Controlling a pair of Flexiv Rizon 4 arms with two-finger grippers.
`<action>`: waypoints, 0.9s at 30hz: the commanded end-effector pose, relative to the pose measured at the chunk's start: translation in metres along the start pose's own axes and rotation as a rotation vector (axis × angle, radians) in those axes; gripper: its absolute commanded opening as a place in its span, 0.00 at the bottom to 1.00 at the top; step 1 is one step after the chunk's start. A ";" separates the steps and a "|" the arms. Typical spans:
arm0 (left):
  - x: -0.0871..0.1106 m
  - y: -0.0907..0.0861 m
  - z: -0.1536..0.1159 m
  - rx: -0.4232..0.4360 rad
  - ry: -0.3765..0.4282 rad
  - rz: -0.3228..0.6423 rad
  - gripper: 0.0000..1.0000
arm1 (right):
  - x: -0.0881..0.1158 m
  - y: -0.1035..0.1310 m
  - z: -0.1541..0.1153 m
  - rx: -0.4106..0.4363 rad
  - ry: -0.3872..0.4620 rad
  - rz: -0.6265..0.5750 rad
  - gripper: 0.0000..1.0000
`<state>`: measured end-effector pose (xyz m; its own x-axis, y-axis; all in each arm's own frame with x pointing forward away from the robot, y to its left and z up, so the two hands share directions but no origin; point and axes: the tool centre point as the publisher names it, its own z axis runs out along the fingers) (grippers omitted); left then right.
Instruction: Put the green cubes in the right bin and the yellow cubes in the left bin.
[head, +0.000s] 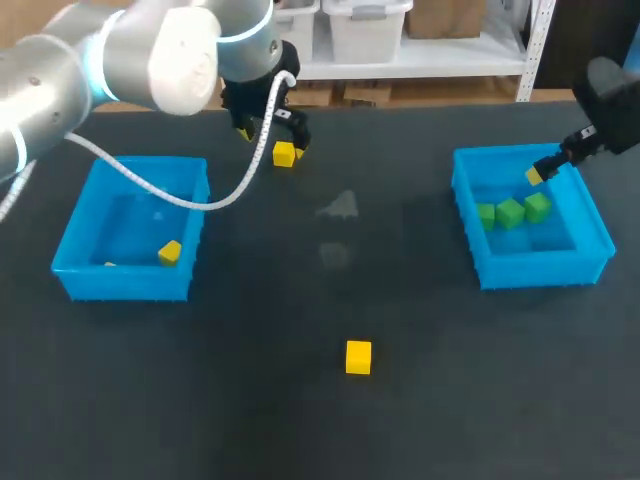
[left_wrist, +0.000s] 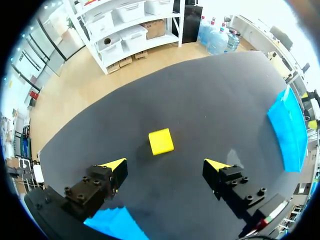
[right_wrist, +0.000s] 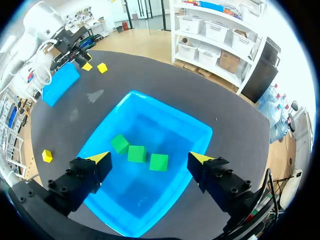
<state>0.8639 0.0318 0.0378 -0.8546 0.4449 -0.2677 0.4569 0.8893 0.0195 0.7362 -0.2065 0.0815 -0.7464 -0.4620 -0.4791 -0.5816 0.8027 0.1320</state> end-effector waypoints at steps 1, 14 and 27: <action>-0.035 0.000 0.013 0.005 0.138 0.004 1.00 | 0.001 0.000 0.000 0.001 -0.002 0.000 1.00; -0.037 0.000 0.033 0.012 0.176 0.010 1.00 | 0.001 0.000 0.000 0.001 -0.002 0.000 1.00; -0.025 -0.005 0.046 0.028 0.196 0.003 0.87 | 0.001 0.000 0.000 0.001 -0.002 0.000 1.00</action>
<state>0.8857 0.0131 0.0003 -0.8730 0.4598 -0.1628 0.4658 0.8849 0.0015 0.7362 -0.2065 0.0815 -0.7464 -0.4620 -0.4790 -0.5816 0.8027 0.1320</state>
